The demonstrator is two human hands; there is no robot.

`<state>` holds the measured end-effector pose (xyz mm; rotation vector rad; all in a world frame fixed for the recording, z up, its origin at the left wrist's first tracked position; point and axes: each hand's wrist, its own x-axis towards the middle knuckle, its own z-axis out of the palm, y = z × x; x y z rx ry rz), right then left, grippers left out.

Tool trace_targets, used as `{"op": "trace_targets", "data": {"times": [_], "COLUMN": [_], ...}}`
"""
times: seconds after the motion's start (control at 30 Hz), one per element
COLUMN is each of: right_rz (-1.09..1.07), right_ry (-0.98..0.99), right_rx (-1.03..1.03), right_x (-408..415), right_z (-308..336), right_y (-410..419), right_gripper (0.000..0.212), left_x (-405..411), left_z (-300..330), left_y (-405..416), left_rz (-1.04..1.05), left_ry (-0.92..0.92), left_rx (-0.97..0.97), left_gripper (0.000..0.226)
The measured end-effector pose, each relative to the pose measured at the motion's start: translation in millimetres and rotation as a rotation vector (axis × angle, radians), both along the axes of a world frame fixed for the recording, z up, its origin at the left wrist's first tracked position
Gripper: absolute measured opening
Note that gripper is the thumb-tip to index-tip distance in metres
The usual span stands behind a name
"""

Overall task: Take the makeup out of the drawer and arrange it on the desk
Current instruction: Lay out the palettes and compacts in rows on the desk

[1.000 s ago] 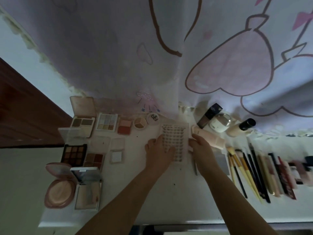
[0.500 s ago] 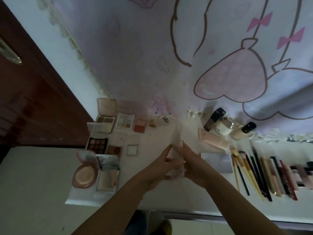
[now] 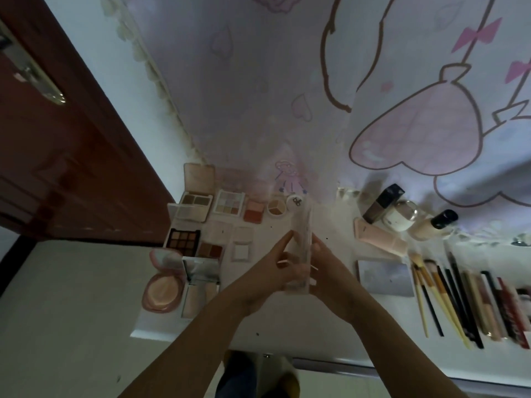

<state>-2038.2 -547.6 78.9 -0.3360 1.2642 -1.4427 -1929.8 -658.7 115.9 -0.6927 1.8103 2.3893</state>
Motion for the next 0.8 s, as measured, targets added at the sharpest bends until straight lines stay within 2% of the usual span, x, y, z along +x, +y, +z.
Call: {"op": "trace_targets", "data": {"times": [0.13,0.23,0.43,0.53,0.63,0.73,0.8], "right_rz": [0.018,0.019,0.035,-0.123,-0.21,-0.312,-0.335], "right_ry": [0.054,0.05,-0.095,-0.105,0.107,0.343,0.484], "right_rx": [0.01,0.006,-0.048,0.059,0.177,0.352,0.451], "right_x": [-2.7,-1.7,-18.8,-40.8,-52.0,-49.8,-48.4], "right_z": [-0.6,-1.1,-7.5,-18.6,-34.3,-45.4,-49.1], "right_y": [-10.5,-13.0,-2.5,9.5,18.7,21.0,17.9], "right_gripper": [0.059,0.054,0.054,0.047,0.035,0.035,0.037], "left_x": [7.7,10.2,15.3,17.6,18.8,13.6,9.0], "left_z": [-7.0,-10.0,-18.5,-24.0,-38.5,-49.8,-56.6], "left_y": [-2.9,-7.1,-22.5,-37.2,-48.1,-44.0,-39.3], "left_rz": [-0.004,-0.01,0.042,0.245,0.484,0.633,0.632], "left_ry": [-0.037,-0.042,-0.033,-0.103,-0.228,-0.317,-0.416], "left_rx": [-0.03,0.021,0.351,0.484,0.373,0.123,-0.091], "left_gripper": [0.062,0.063,0.056,0.038,0.029,0.029,0.029]}}
